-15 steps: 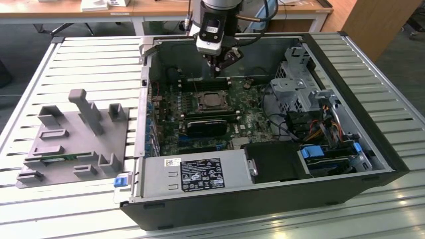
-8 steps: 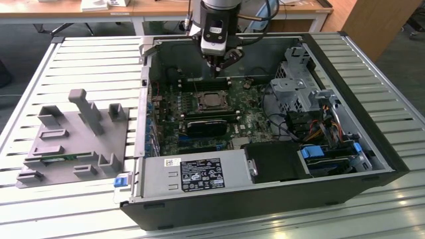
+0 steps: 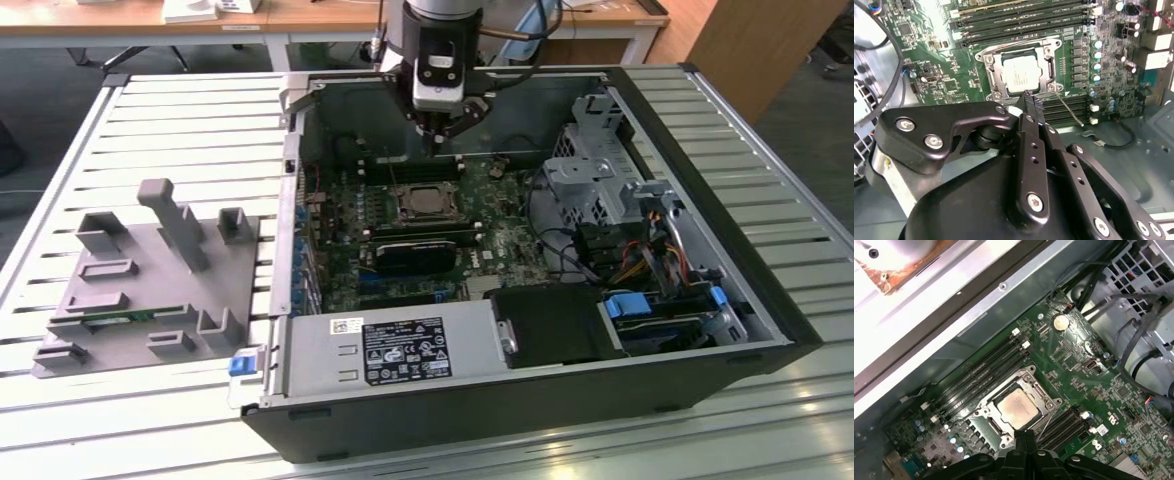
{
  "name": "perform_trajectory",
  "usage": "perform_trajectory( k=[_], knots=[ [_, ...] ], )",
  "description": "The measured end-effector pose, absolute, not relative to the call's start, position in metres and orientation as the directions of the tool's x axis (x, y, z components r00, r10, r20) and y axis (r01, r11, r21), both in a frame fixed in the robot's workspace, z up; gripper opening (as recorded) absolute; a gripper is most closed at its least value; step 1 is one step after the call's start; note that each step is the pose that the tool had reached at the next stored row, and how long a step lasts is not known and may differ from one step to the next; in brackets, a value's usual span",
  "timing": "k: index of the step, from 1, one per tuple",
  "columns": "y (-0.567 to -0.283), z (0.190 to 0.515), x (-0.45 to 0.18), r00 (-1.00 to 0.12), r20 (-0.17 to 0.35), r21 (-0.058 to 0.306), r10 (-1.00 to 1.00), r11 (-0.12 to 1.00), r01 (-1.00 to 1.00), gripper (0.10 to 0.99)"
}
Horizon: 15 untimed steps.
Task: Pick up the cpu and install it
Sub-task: 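Install the first cpu locking lever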
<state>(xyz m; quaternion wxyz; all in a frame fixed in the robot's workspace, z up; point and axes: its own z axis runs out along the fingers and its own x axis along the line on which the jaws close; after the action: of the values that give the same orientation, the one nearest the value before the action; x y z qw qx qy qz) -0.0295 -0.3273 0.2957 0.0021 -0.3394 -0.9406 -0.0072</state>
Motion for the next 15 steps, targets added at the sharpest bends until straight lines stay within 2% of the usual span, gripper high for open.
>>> perform_trajectory(
  k=[15],
  knots=[
    [-0.3283, 0.2955, -0.0295, -0.86, 0.009, 0.012, 0.509, 0.86, 0.51, 0.106]
  ],
)
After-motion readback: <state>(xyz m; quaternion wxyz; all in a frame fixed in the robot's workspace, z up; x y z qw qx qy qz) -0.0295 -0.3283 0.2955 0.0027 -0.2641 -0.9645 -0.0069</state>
